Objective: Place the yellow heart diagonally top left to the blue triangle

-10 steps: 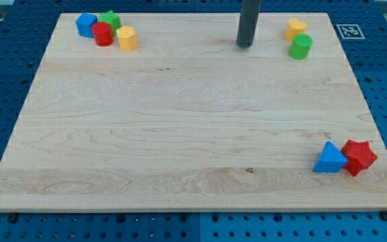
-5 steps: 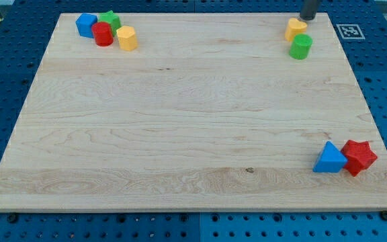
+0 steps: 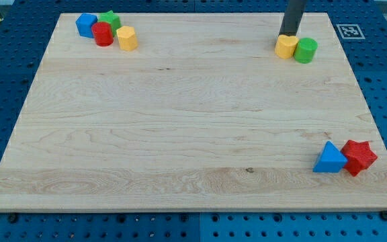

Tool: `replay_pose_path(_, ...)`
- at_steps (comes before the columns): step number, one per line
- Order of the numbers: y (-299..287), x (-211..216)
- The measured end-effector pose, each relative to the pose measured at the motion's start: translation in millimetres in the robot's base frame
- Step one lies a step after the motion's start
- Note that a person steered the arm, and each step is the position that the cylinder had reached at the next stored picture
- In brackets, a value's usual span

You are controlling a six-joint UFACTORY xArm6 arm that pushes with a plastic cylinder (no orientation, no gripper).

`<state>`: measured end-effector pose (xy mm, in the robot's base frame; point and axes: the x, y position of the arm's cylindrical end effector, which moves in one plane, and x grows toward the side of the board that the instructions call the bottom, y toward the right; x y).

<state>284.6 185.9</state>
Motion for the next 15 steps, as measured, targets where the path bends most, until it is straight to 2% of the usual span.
replay_pose_path(6,-26.9,86.0)
replay_pose_path(12,-33.4,213.0)
replay_pose_path(13,-34.3,216.3)
replay_pose_path(15,-59.6,127.4)
